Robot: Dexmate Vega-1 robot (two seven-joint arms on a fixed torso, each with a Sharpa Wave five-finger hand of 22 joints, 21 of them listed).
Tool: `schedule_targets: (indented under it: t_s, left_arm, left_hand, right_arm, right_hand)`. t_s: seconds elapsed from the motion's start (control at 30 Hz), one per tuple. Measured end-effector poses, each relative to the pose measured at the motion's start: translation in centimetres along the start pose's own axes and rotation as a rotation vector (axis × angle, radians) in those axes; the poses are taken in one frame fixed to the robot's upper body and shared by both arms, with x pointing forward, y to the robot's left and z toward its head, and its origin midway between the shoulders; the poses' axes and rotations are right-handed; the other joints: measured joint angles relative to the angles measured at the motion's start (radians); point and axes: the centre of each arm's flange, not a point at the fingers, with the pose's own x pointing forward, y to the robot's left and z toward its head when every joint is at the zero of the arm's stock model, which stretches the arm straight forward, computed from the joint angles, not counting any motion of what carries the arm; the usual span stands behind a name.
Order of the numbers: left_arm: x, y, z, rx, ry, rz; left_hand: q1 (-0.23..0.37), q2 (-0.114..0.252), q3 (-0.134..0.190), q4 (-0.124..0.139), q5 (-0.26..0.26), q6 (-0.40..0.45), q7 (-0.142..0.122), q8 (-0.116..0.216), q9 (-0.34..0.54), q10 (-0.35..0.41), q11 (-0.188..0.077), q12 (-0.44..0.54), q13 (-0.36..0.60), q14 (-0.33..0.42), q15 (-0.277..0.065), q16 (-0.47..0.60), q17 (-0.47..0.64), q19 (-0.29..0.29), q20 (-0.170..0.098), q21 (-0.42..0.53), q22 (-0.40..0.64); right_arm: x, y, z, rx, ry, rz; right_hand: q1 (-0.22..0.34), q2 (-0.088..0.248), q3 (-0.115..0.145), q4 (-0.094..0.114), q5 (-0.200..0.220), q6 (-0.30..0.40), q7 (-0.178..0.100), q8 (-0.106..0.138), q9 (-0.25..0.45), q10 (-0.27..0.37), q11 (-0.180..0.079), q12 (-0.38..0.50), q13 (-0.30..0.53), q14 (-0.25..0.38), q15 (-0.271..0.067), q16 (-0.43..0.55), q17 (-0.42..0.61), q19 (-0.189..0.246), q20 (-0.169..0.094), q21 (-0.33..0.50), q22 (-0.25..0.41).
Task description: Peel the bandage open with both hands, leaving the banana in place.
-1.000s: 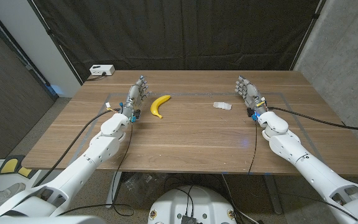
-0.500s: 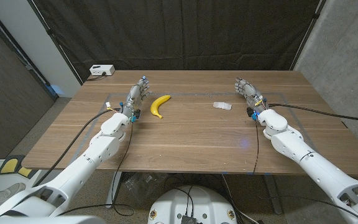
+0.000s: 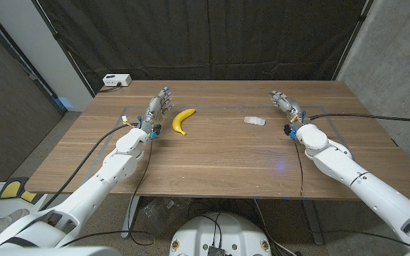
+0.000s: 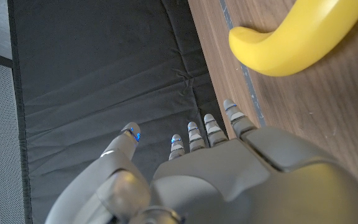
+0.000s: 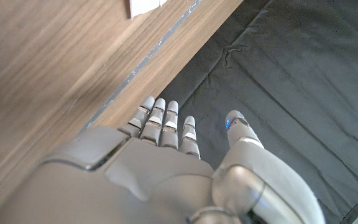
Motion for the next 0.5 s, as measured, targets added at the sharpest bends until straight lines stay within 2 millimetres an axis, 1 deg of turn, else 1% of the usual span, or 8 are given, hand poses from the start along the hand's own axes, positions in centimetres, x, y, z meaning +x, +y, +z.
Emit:
schedule_targets:
  t_s: [0.07, 0.17, 0.2, 0.3, 0.33, 0.43, 0.47, 0.5]
  left_arm:
    - [0.1, -0.1, 0.0, -0.001, -0.001, -0.004]
    - [0.2, -0.1, 0.0, -0.001, 0.001, -0.006]
    - [0.2, -0.1, 0.0, -0.001, 0.001, -0.007]
    - [0.2, -0.2, 0.0, -0.001, 0.001, -0.010]
    - [0.4, -0.2, 0.0, -0.002, 0.001, -0.012]
    - [0.4, -0.3, 0.0, -0.002, 0.001, -0.014]
    - [0.5, -0.3, 0.0, -0.002, 0.001, -0.015]
    - [0.5, -0.3, 0.0, -0.003, 0.001, -0.016]
  left_hand:
    - [0.000, 0.000, 0.000, 0.000, 0.000, 0.000, 0.000, 0.000, 0.000, 0.000, 0.000, 0.000, 0.000, 0.000, 0.000, 0.000, 0.000, 0.000, 0.000, 0.000, 0.000]
    - [-0.003, -0.003, 0.000, 0.000, 0.000, 0.000, 0.000, 0.000, 0.000, 0.000, 0.000, 0.000, 0.000, 0.000, 0.000, 0.000, 0.000, 0.000, 0.000, 0.000, 0.000]
    - [-0.003, -0.003, 0.000, 0.000, 0.000, 0.000, 0.000, 0.000, 0.000, 0.000, 0.000, 0.000, 0.000, 0.000, 0.000, 0.000, 0.000, 0.000, 0.000, 0.000, 0.000]
    - [-0.003, -0.004, -0.006, 0.006, 0.000, 0.000, 0.000, 0.000, 0.000, 0.000, 0.000, 0.000, 0.000, 0.000, 0.000, 0.000, 0.000, 0.000, 0.000, 0.000, 0.000]
    - [-0.010, -0.010, -0.005, 0.005, 0.000, 0.001, 0.001, 0.000, 0.000, 0.000, 0.000, 0.000, 0.000, 0.000, 0.000, 0.000, 0.000, 0.000, 0.000, 0.000, 0.000]
    - [-0.008, -0.016, -0.005, 0.005, 0.000, 0.006, 0.005, 0.000, 0.000, 0.000, 0.000, 0.000, 0.000, 0.000, 0.000, 0.000, 0.000, 0.000, 0.000, 0.006, 0.000]
    - [-0.006, -0.017, -0.005, 0.005, 0.000, 0.006, 0.005, 0.000, 0.000, 0.000, 0.000, 0.000, 0.000, 0.000, 0.000, 0.000, 0.000, 0.000, 0.000, 0.007, 0.000]
    - [-0.006, -0.017, -0.005, 0.005, 0.000, 0.006, 0.005, 0.000, 0.000, 0.000, 0.000, 0.000, 0.000, 0.000, 0.000, 0.000, 0.000, 0.000, 0.000, 0.008, 0.000]
  right_arm:
    - [-0.1, 0.1, 0.4, -0.008, -0.010, 0.005]
    - [-0.2, 0.1, 1.0, -0.044, -0.020, 0.001]
    - [-0.2, 0.0, 1.2, -0.083, -0.019, -0.010]
    - [-0.3, 0.1, 1.8, -0.088, -0.034, -0.002]
    - [-0.4, -0.1, 1.8, -0.153, -0.026, -0.022]
    - [-0.5, -0.1, 2.4, -0.187, -0.037, -0.021]
    - [-0.6, -0.1, 2.6, -0.210, -0.038, -0.023]
    - [-0.6, -0.1, 2.7, -0.211, -0.040, -0.021]
  right_hand:
    - [0.006, 0.006, 0.006, -0.004, 0.000, 0.009, 0.005, 0.004, 0.000, 0.013, 0.000, 0.007, -0.002, 0.010, 0.003, 0.004, 0.000, 0.009, 0.001, 0.000, 0.000]
    - [0.008, 0.008, 0.011, 0.000, 0.000, 0.018, -0.004, 0.004, 0.000, 0.017, -0.004, 0.007, -0.003, 0.017, -0.004, 0.005, -0.003, 0.015, 0.001, 0.000, 0.000]
    - [0.010, 0.010, 0.013, -0.002, 0.000, 0.023, -0.002, 0.004, 0.000, 0.018, -0.005, 0.007, -0.003, 0.019, -0.006, 0.005, -0.002, 0.015, 0.001, 0.000, 0.000]
    - [0.017, 0.009, 0.018, -0.002, 0.000, 0.027, 0.002, 0.004, 0.000, 0.021, -0.003, 0.007, -0.003, 0.024, -0.001, 0.005, -0.003, 0.022, 0.009, 0.000, 0.000]
    - [0.018, 0.009, 0.018, -0.002, 0.000, 0.031, -0.002, 0.004, 0.000, 0.024, 0.000, 0.007, -0.003, 0.028, -0.005, 0.005, -0.003, 0.022, 0.009, 0.000, 0.000]
    - [0.022, 0.013, 0.018, -0.002, 0.005, 0.037, 0.001, 0.004, 0.000, 0.028, -0.004, 0.011, -0.003, 0.029, -0.005, 0.005, 0.000, 0.026, 0.012, 0.000, 0.000]
    - [0.022, 0.013, 0.018, -0.002, 0.005, 0.039, 0.003, 0.004, 0.000, 0.029, -0.005, 0.011, -0.003, 0.029, -0.005, 0.005, 0.000, 0.030, 0.009, 0.000, 0.002]
    - [0.026, 0.009, 0.018, -0.002, 0.005, 0.044, 0.002, 0.004, 0.000, 0.030, -0.004, 0.011, -0.003, 0.029, -0.006, 0.009, 0.000, 0.034, 0.011, 0.000, 0.004]
